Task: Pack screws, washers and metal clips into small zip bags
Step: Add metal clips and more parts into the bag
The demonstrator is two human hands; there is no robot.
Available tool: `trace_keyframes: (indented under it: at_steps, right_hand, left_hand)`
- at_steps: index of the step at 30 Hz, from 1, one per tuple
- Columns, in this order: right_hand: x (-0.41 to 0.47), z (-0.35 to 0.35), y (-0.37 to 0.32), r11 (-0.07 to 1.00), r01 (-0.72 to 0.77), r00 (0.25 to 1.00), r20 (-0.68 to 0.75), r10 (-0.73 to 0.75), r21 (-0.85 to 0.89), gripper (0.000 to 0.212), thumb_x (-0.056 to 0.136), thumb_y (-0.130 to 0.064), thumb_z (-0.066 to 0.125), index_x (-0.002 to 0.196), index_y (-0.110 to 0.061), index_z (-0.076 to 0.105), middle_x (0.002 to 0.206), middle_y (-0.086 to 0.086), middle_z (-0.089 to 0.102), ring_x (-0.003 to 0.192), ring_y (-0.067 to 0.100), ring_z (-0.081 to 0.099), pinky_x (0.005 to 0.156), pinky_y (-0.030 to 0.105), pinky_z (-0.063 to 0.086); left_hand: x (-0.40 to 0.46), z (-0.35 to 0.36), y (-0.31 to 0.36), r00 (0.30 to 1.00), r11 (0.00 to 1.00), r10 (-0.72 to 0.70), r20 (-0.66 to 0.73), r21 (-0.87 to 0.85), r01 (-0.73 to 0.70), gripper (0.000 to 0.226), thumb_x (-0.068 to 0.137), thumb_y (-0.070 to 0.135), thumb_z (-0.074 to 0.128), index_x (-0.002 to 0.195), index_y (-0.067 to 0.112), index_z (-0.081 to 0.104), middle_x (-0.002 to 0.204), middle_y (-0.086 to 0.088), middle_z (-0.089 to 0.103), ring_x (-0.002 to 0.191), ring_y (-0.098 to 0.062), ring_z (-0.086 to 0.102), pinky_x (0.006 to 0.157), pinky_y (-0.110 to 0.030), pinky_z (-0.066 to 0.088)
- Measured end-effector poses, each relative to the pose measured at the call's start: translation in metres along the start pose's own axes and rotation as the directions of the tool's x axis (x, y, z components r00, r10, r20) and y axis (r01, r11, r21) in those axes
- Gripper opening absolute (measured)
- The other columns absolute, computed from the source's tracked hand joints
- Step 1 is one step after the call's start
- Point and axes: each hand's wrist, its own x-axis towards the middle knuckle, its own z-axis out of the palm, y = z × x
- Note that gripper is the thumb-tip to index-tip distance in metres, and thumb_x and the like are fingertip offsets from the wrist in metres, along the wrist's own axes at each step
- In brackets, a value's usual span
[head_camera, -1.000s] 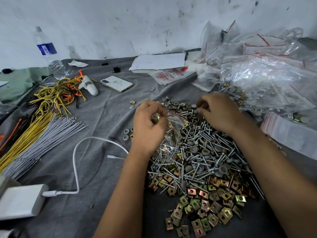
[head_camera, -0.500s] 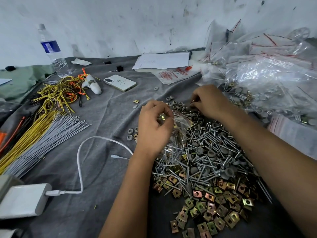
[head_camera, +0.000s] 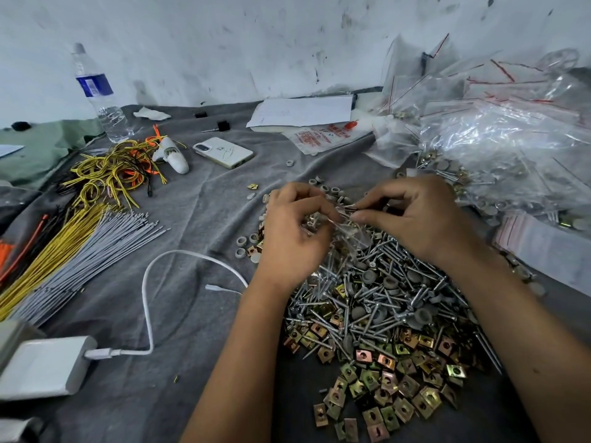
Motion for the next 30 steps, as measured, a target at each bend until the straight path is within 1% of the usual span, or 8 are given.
trace_keyframes:
  at_steps: [4,8,13,15,17,21,24,30]
  right_hand:
    - [0.003,0.005,0.006,0.965,0.12,0.991,0.085,-0.103,-0.235,0.018,0.078,-0.023,0.084,0.096,-0.022,0.08,0.092,-0.005,0.065,0.086,0.01,0.06,0.073,0.032,0.051]
    - [0.004,0.006,0.011,0.955,0.121,0.99,0.104,-0.096,-0.269,0.021,0.084,-0.019,0.08,0.105,-0.02,0.079,0.097,0.0,0.062,0.088,0.013,0.057,0.072,0.023,0.042]
    - [0.004,0.001,0.015,0.979,-0.003,0.992,-0.123,-0.023,-0.204,0.017,0.091,-0.014,0.074,0.107,-0.015,0.077,0.099,-0.005,0.071,0.08,-0.008,0.059,0.067,0.005,0.041]
    - [0.005,-0.004,0.022,0.951,-0.098,0.986,-0.156,0.054,-0.292,0.018,0.094,-0.014,0.07,0.112,-0.015,0.075,0.105,0.001,0.072,0.09,0.0,0.062,0.078,0.015,0.047]
    - [0.006,-0.005,0.03,0.867,-0.14,0.989,-0.02,0.148,-0.478,0.029,0.098,-0.02,0.065,0.126,-0.018,0.07,0.124,0.006,0.067,0.116,0.023,0.056,0.1,0.038,0.046]
    - [0.009,0.0,0.035,0.788,-0.04,0.941,0.241,0.236,-0.615,0.043,0.104,-0.023,0.056,0.146,-0.024,0.055,0.15,0.001,0.051,0.137,0.028,0.04,0.115,0.046,0.034]
    - [0.013,0.001,0.035,0.826,-0.059,0.942,0.242,0.231,-0.561,0.04,0.099,-0.016,0.063,0.139,-0.021,0.061,0.139,0.004,0.057,0.127,0.026,0.052,0.109,0.045,0.043]
    - [0.011,-0.001,0.034,0.888,-0.157,0.953,0.169,0.251,-0.432,0.023,0.09,-0.012,0.076,0.11,-0.019,0.07,0.095,-0.009,0.066,0.087,0.009,0.064,0.074,0.021,0.047]
  left_hand:
    - [0.001,0.0,0.002,1.0,0.999,0.017,-0.021,-0.036,-0.017,0.025,0.077,0.007,0.074,0.084,0.031,0.076,0.109,0.01,0.063,0.116,-0.016,0.055,0.106,-0.04,0.037]
    - [0.001,-0.001,0.007,0.999,0.993,0.009,-0.036,-0.116,-0.013,0.021,0.079,0.014,0.07,0.087,0.032,0.076,0.111,0.01,0.064,0.118,-0.014,0.057,0.107,-0.053,0.039]
    - [0.001,-0.003,0.002,0.996,0.98,-0.077,-0.049,-0.187,0.066,0.018,0.076,0.012,0.063,0.084,0.019,0.077,0.115,0.003,0.064,0.123,-0.021,0.054,0.107,-0.058,0.04]
    - [0.0,-0.002,0.002,0.992,0.973,-0.11,-0.062,-0.211,0.095,0.018,0.074,0.011,0.058,0.078,0.02,0.074,0.115,0.003,0.065,0.124,-0.021,0.052,0.109,-0.055,0.039]
    - [0.001,-0.001,0.002,0.99,0.972,-0.118,-0.079,-0.214,0.099,0.018,0.074,0.011,0.056,0.074,0.022,0.07,0.113,0.002,0.066,0.123,-0.021,0.052,0.112,-0.051,0.036]
    - [0.001,0.0,-0.001,0.991,0.972,-0.117,-0.07,-0.214,0.099,0.016,0.077,0.013,0.056,0.076,0.018,0.071,0.113,0.001,0.065,0.124,-0.025,0.053,0.107,-0.058,0.04]
    - [0.0,0.0,-0.001,0.991,0.97,-0.126,-0.05,-0.216,0.113,0.016,0.077,0.016,0.056,0.077,0.018,0.071,0.115,0.004,0.064,0.124,-0.026,0.053,0.102,-0.063,0.045]
    - [0.001,0.0,-0.001,0.99,0.965,-0.136,-0.046,-0.231,0.122,0.017,0.077,0.015,0.055,0.078,0.019,0.072,0.115,0.007,0.063,0.123,-0.03,0.055,0.097,-0.067,0.048]
